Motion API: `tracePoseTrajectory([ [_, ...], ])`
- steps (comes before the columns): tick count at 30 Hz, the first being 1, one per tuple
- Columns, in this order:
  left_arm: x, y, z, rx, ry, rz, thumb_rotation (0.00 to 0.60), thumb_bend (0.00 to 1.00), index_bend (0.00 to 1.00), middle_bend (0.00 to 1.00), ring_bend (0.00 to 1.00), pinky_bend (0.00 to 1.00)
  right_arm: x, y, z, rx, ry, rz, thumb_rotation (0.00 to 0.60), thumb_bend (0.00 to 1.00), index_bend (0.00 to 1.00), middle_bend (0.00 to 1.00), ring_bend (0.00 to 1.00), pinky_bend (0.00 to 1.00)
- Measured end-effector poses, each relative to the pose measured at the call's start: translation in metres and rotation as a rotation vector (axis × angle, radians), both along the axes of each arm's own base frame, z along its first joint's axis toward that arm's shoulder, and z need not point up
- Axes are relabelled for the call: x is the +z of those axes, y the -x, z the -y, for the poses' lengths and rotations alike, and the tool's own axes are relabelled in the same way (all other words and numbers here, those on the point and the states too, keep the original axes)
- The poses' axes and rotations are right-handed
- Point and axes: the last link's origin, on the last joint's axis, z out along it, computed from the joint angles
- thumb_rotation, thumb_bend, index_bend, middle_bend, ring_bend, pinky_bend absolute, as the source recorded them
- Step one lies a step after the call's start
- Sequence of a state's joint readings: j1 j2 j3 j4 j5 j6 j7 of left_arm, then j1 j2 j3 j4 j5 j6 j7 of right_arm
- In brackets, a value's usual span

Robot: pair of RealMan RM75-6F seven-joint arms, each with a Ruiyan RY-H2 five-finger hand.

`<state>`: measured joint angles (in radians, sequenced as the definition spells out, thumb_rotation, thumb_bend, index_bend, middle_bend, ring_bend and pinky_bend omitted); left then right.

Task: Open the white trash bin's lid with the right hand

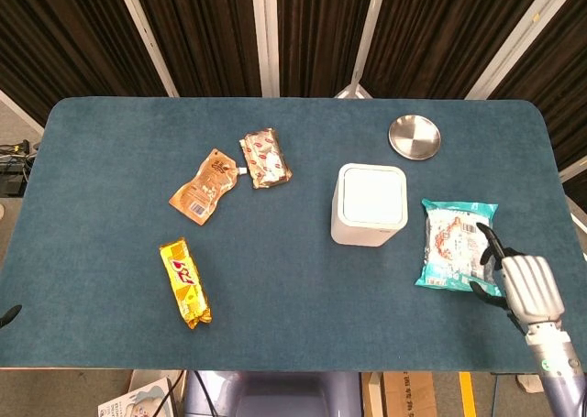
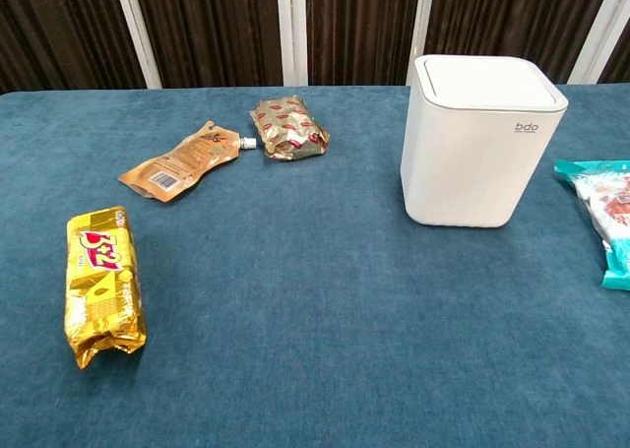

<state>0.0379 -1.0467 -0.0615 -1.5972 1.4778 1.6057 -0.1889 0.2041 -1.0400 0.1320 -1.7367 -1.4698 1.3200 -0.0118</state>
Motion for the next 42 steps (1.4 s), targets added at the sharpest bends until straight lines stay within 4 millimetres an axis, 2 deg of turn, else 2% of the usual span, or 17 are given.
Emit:
tracePoseTrajectory([
  [7,-0.002,0.0,-0.003,-0.013,0.037,-0.012,0.6,0.0,0.19,0.12,0.0,0.14,0.009,-0.038,0.031,0.046,-0.07,-0.073,0.6,0.5,0.14,0.76,0.76,0.75],
  [9,-0.003,-0.001,-0.003,-0.013,0.038,-0.012,0.6,0.0,0.19,0.12,0.0,0.14,0.008,-0.048,0.036,0.056,-0.089,-0.097,0.6,0.57,0.15,0.79,0.79,0.77],
  [12,-0.003,-0.001,-0.003,-0.01,0.036,-0.014,0.6,0.0,0.19,0.12,0.0,0.14,0.003,-0.066,0.046,0.069,-0.129,-0.132,0.6,0.73,0.16,0.83,0.82,0.79],
  [15,-0.003,-0.001,-0.004,-0.005,0.032,-0.013,0.6,0.0,0.19,0.12,0.0,0.14,-0.002,-0.079,0.054,0.077,-0.167,-0.167,0.6,0.8,0.16,0.83,0.83,0.8],
  [26,-0.002,0.001,-0.004,0.001,0.031,-0.006,0.6,0.0,0.19,0.12,0.0,0.14,-0.031,-0.125,0.067,0.12,-0.252,-0.238,0.6,0.8,0.16,0.83,0.83,0.8],
  [35,-0.002,0.001,-0.005,0.001,0.037,-0.007,0.6,0.0,0.19,0.12,0.0,0.14,-0.053,-0.134,0.072,0.092,-0.293,-0.25,0.6,0.8,0.17,0.83,0.83,0.8],
  [42,-0.002,0.001,-0.005,0.004,0.033,-0.006,0.6,0.0,0.19,0.12,0.0,0.14,-0.059,-0.134,0.073,0.078,-0.305,-0.264,0.6,0.8,0.24,0.83,0.83,0.8],
])
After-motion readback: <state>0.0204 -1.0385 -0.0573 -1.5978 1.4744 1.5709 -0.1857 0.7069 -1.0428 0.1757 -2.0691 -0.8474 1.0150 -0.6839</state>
